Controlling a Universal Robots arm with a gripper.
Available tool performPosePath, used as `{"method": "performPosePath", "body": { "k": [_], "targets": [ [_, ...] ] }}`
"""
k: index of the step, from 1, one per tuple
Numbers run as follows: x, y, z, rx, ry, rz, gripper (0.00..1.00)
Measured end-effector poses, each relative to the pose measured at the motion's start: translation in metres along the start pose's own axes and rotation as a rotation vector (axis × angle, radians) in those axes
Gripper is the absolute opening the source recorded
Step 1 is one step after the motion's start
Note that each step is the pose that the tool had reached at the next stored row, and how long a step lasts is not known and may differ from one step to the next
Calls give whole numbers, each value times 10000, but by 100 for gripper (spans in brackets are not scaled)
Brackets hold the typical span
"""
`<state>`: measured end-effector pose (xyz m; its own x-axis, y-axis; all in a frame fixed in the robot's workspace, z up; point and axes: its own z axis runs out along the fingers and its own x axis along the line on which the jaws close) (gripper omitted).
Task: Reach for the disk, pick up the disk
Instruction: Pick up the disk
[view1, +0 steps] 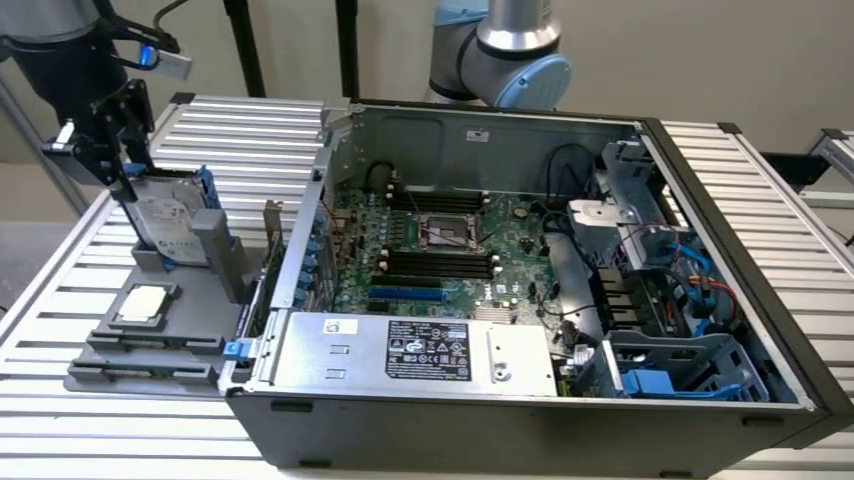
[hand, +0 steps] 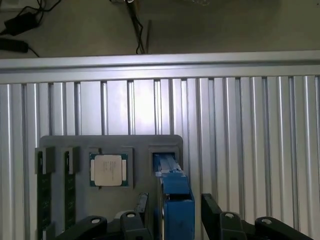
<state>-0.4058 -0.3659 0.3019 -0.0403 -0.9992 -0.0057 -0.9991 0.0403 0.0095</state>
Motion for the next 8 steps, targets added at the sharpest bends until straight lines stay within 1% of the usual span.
{"method": "performPosePath", "body": {
  "k": [8],
  "targets": [
    [1,12,57,60,-2,-46,54]
  ]
}}
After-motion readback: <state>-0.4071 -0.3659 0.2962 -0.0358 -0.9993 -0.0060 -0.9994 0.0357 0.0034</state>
